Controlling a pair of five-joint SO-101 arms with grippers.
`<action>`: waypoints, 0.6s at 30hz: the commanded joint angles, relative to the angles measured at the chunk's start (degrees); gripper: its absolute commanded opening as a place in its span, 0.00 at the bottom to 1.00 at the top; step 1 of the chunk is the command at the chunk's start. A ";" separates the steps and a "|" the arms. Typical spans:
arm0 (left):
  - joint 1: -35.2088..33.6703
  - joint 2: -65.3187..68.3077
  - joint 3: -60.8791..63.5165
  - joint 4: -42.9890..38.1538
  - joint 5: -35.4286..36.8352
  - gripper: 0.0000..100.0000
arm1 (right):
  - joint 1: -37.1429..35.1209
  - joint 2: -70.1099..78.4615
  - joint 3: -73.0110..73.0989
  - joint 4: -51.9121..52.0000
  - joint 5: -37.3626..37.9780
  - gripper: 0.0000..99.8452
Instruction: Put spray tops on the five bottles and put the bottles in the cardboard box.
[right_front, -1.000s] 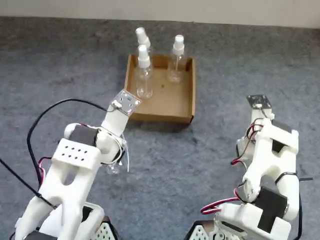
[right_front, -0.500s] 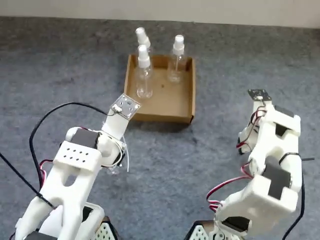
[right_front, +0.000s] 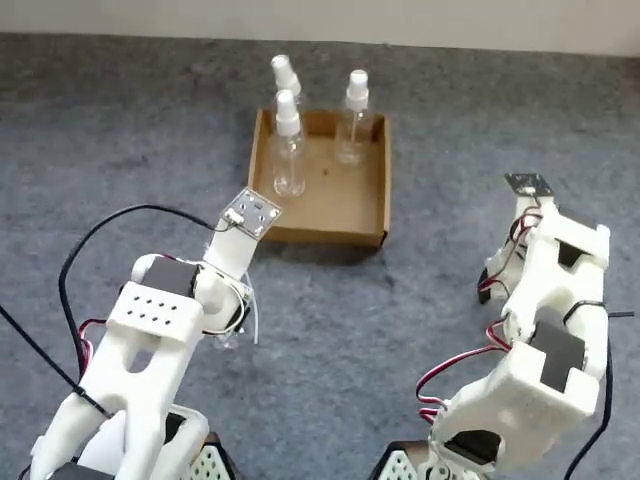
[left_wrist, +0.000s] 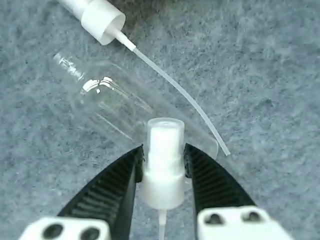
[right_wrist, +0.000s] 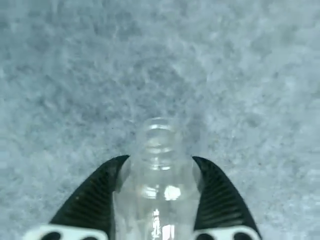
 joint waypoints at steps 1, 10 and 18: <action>0.84 -1.71 -0.57 -0.62 0.09 0.00 | -0.66 -1.01 -9.45 7.43 0.09 0.00; 0.75 -1.80 -12.62 -0.18 3.08 0.00 | -11.30 -14.55 -22.02 15.60 -9.32 0.00; -3.03 -1.80 -24.92 -0.53 9.14 0.00 | -31.43 -45.14 5.41 2.33 -15.38 0.00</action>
